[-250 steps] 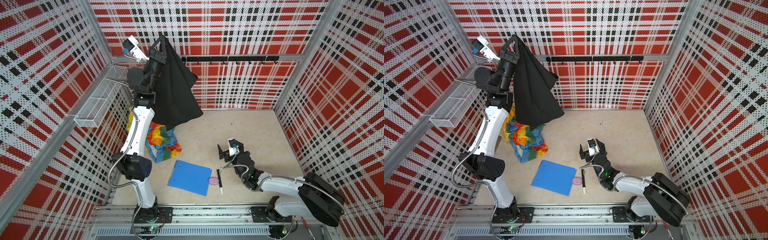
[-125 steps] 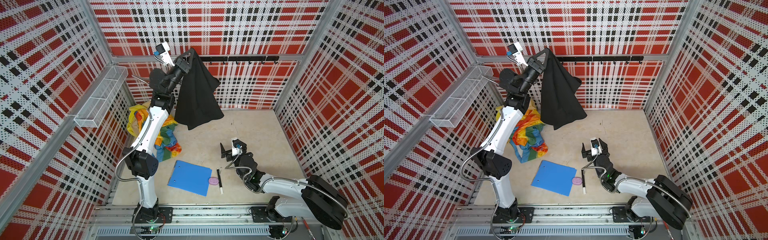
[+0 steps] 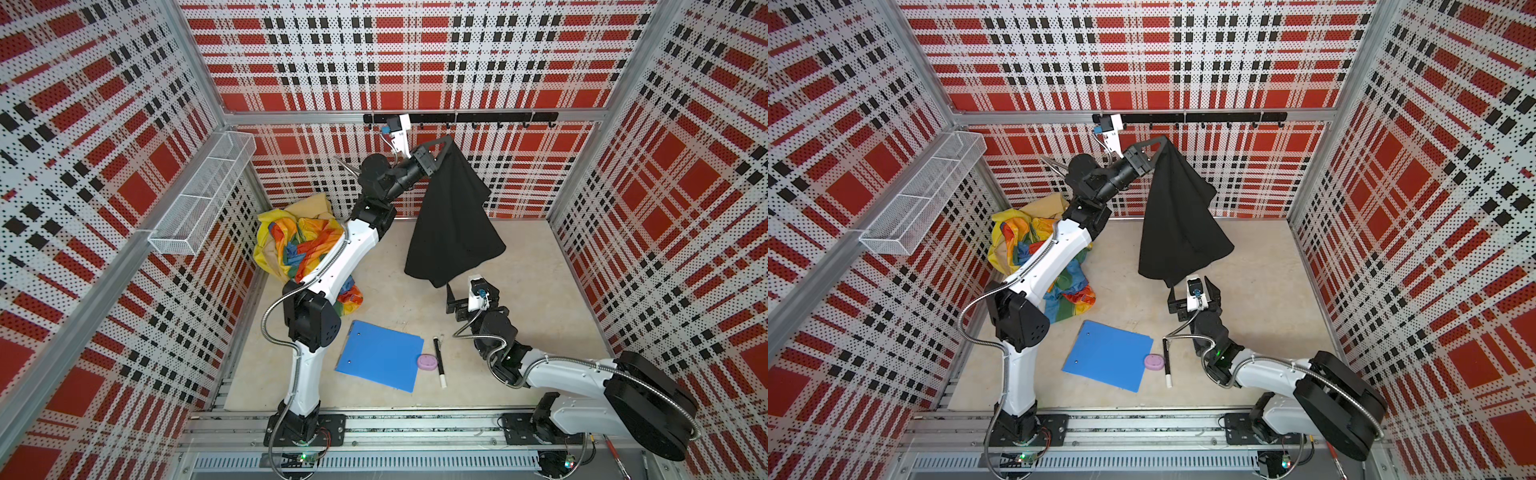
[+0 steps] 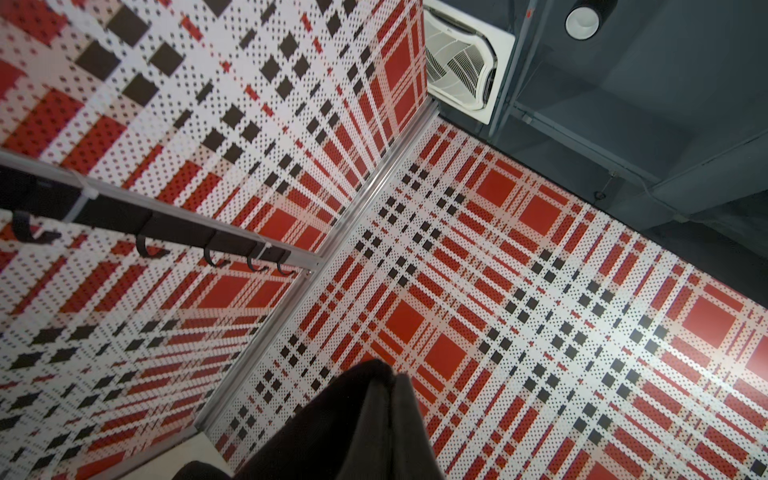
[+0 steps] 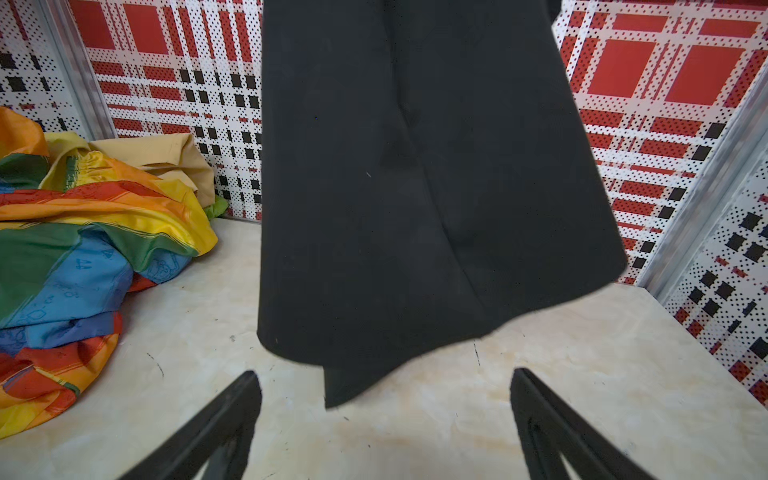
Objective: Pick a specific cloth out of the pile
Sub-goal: 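Carry the hanging black cloth away from the pile with the left gripper, then lower the black cloth onto the open table beside the right gripper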
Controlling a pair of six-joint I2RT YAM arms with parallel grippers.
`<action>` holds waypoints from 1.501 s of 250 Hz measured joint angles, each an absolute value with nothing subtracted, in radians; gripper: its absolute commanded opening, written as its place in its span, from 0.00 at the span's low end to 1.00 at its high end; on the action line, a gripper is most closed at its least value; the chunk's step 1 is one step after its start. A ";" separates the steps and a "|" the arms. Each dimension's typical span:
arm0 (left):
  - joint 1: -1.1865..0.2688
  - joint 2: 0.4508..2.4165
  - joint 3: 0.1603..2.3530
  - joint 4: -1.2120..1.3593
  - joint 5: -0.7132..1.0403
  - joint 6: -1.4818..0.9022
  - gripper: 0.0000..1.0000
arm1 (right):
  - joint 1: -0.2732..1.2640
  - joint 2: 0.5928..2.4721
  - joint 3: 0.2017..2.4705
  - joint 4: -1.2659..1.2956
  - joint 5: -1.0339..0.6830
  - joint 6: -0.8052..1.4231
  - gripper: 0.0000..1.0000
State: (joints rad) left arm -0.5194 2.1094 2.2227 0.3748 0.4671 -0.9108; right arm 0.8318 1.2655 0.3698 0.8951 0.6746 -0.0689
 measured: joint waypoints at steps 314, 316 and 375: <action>-0.619 2.006 1.672 0.151 0.393 -0.568 0.00 | 0.832 1.260 0.369 0.894 0.688 -0.064 0.97; -0.620 2.002 1.666 0.150 0.389 -0.565 0.00 | 0.832 1.259 0.368 0.894 0.689 -0.064 0.97; -0.622 1.978 1.554 0.078 0.304 -0.519 0.00 | 0.832 1.236 0.355 0.902 0.712 -0.060 0.98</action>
State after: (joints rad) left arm -0.6224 1.9778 1.5543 0.0784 0.3038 -0.5186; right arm 0.8318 1.2362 0.3550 0.9024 0.7116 -0.0605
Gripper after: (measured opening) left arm 0.051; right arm 0.979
